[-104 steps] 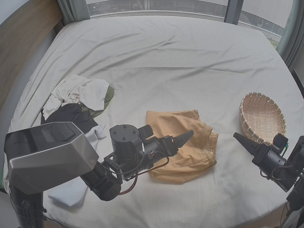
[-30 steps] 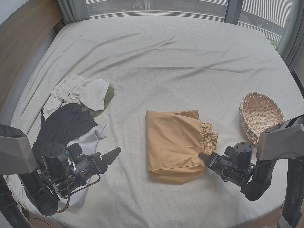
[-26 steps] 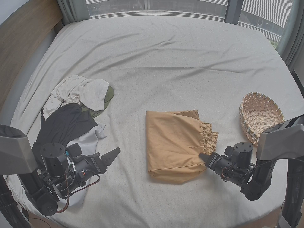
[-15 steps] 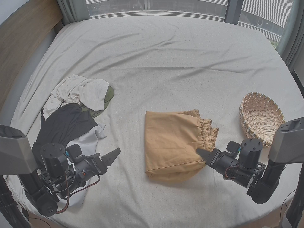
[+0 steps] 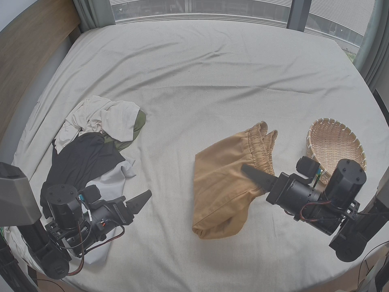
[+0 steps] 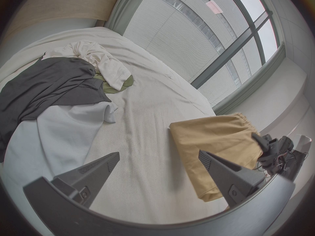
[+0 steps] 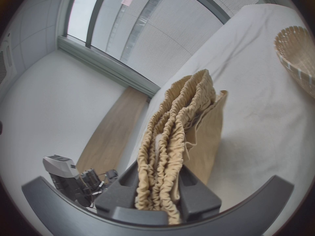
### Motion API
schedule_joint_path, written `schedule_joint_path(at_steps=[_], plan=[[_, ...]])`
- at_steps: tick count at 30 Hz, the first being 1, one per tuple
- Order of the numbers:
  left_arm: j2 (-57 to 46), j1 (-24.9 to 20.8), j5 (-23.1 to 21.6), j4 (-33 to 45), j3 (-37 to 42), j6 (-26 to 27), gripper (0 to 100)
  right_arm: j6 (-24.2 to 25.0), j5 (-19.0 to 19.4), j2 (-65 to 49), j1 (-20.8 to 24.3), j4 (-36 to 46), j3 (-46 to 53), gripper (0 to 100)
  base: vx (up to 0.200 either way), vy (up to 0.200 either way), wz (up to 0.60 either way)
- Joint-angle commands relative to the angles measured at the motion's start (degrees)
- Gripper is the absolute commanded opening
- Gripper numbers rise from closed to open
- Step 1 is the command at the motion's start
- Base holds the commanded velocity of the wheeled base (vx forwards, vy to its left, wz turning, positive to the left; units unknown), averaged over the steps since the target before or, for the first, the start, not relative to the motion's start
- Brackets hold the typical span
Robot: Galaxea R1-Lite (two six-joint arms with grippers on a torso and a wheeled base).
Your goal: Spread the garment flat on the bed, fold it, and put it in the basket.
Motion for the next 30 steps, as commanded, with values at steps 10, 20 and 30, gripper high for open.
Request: schedule_joint_path(at_steps=[10, 20, 30], plan=[[-0.34, -0.38, 0.00, -0.03, 0.32, -0.01, 100, -3.08, 0.36, -5.95, -0.49, 2.93, -2.15, 0, 0.000, 0.000, 0.00], [-0.17, -1.08, 0.00, -0.03, 0.14, -0.10, 100, -13.45, 0.28, -9.82, -4.80, 8.99, -4.96, 0, 0.000, 0.000, 0.00], [-0.08, -1.08, 0.00, -0.03, 0.23, -0.10, 100, -19.07, -3.50, -10.26, -15.25, 10.40, -9.27, 0, 0.000, 0.000, 0.00]])
